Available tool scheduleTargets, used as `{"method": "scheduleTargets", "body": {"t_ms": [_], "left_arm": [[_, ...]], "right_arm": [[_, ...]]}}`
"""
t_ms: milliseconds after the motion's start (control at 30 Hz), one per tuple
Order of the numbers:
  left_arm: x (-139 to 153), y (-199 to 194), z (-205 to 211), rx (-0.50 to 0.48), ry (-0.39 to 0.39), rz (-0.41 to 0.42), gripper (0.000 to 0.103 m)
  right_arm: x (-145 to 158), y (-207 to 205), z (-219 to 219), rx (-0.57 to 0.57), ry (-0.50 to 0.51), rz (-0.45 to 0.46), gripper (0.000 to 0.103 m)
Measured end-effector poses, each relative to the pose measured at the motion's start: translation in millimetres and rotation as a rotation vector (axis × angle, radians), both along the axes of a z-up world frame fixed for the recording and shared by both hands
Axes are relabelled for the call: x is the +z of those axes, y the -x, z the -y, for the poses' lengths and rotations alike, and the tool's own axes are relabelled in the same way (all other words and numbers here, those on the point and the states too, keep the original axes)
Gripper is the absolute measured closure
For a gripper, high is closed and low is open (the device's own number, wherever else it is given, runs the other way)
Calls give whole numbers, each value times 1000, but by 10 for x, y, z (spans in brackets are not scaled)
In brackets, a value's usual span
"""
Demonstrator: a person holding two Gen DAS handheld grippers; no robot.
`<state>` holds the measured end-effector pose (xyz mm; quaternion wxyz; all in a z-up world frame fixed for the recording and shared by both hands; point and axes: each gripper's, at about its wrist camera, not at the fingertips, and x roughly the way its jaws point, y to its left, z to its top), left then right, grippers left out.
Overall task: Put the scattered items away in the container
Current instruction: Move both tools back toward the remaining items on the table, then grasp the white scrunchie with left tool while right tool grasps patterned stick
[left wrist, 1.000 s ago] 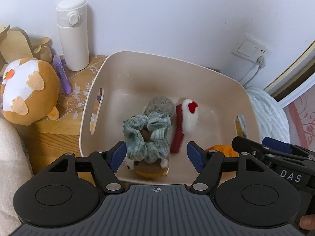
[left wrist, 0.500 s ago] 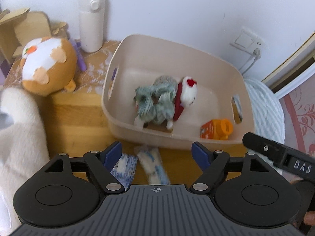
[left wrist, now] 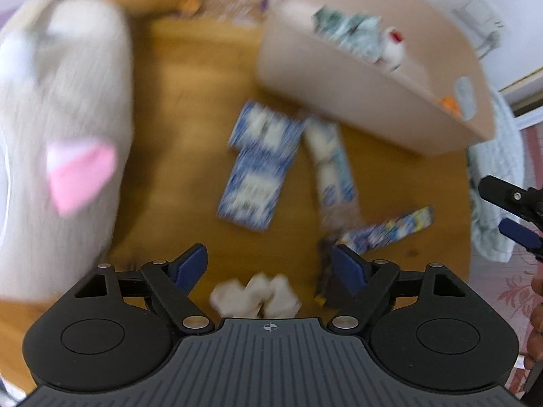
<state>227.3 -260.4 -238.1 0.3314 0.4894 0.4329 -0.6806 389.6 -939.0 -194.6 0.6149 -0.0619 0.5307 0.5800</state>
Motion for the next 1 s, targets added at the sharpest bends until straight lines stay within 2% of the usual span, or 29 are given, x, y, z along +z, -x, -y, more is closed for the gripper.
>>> {"method": "scheduleTargets", "body": {"t_ms": [400, 633, 1000], "left_arm": [[-374, -172, -197, 46, -116, 98, 20], [-513, -253, -182, 130, -163, 66, 20], [-643, -249, -158, 205, -206, 26, 21]], "right_arm": [[-591, 255, 19, -87, 182, -84, 0], [-832, 197, -61, -186, 233, -210, 0], [-888, 166, -276, -273, 236, -222, 3]]}}
